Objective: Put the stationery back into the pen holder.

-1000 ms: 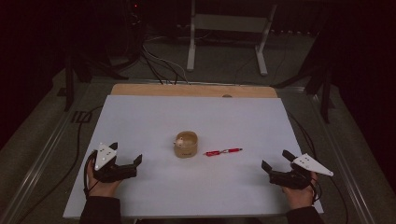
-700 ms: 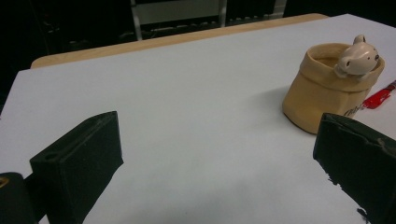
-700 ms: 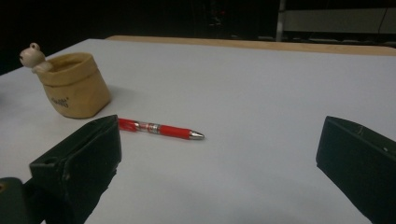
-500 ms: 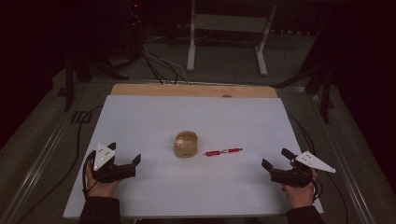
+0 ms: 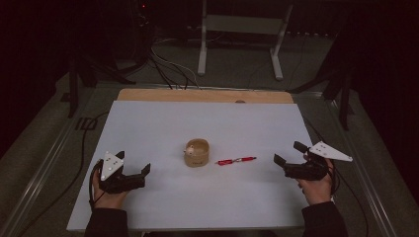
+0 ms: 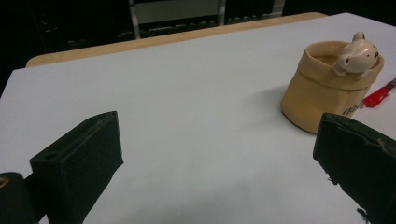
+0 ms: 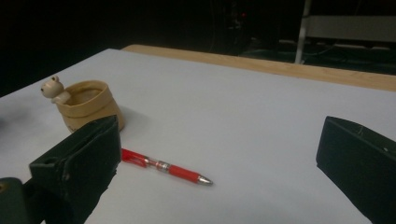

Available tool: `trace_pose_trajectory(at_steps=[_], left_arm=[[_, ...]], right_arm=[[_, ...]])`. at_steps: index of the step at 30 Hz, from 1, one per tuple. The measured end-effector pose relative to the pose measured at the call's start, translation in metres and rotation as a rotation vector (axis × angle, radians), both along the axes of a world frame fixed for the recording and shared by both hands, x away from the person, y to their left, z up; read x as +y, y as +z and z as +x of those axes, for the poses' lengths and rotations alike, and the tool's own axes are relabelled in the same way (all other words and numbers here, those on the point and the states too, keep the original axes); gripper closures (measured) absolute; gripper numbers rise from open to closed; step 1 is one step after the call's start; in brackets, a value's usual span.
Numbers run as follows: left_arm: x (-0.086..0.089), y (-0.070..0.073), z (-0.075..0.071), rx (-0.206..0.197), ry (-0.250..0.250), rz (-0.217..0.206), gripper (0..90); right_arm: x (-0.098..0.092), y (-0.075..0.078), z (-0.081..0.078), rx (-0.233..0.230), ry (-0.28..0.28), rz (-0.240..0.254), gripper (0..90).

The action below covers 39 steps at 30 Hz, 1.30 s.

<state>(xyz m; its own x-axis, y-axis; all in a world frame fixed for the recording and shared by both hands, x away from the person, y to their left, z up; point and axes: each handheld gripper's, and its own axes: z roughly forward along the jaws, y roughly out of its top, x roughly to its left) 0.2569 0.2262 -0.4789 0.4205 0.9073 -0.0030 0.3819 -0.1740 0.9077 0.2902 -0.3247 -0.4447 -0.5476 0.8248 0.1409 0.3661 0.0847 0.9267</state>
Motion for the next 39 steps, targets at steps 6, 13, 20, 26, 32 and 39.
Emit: trace_pose_trajectory(at_steps=[6,13,20,26,32,39], left_arm=[[-0.001,0.000,-0.001,0.000,-0.010,-0.009,1.7],[-0.003,0.000,0.000,0.004,-0.019,-0.008,1.8],[-0.004,0.000,-0.001,0.002,-0.031,-0.017,1.8],[-0.003,0.001,-0.001,0.002,-0.037,-0.023,1.8],[-0.005,0.001,-0.001,0.002,-0.042,-0.017,1.7],[-0.005,0.001,-0.001,0.006,-0.051,-0.020,1.7]], right_arm=[[0.003,0.004,0.019,0.028,0.013,-0.029,0.2],[0.010,0.014,0.033,0.037,0.035,-0.081,0.3],[0.019,0.021,0.045,0.029,0.045,-0.115,0.3],[0.029,0.019,0.056,0.044,0.056,-0.133,0.3],[0.039,0.010,0.065,0.077,0.073,-0.164,0.3],[0.043,0.002,0.071,0.101,0.112,-0.141,0.3]])
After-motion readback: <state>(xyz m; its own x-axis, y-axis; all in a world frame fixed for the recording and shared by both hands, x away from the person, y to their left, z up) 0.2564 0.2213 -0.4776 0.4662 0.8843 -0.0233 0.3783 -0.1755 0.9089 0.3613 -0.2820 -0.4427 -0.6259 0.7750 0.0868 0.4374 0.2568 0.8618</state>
